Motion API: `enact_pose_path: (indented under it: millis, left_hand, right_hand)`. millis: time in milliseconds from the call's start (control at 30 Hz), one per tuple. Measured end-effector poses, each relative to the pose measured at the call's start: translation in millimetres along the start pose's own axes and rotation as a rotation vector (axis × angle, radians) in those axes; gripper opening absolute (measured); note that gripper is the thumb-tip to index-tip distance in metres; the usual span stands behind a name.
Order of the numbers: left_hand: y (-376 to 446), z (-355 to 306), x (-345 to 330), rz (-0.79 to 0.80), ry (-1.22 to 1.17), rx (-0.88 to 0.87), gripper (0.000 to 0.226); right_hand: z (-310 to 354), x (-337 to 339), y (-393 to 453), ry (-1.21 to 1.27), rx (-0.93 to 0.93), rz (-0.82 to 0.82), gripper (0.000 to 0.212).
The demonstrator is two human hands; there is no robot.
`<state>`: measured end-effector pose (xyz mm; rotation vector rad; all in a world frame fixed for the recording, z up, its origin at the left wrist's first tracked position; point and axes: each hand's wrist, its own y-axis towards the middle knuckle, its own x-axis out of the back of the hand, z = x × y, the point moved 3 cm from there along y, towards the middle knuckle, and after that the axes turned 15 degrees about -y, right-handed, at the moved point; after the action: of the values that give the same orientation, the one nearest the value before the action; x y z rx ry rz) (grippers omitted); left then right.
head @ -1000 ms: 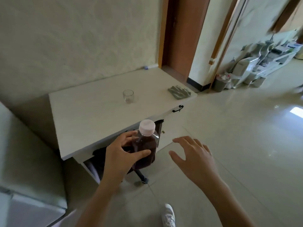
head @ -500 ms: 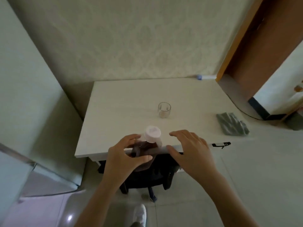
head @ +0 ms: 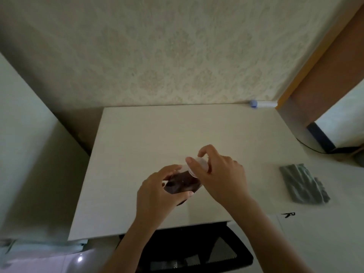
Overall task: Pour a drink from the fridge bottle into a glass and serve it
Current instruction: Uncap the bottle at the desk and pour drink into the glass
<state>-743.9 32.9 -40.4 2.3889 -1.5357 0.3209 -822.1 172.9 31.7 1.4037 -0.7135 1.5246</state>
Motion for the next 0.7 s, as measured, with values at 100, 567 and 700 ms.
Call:
enact_pose_path:
  millis: [100, 567, 700]
  left_hand:
    - [16.9, -1.5, -3.8, -0.02, 0.009, -0.03, 0.059]
    - [37.0, 9.4, -12.0, 0.156, -0.366, 0.107, 0.056]
    - [34.7, 6.0, -17.5, 0.079, -0.252, 0.083, 0.054]
  right_hand:
    - [0.5, -13.0, 25.4, -0.008, -0.018, -0.06, 0.037]
    - [-11.6, -10.5, 65.2, 0.167, 0.757, -0.055, 0.023]
    - [-23.3, -15.5, 68.7, 0.048, 0.631, 0.052, 0.03]
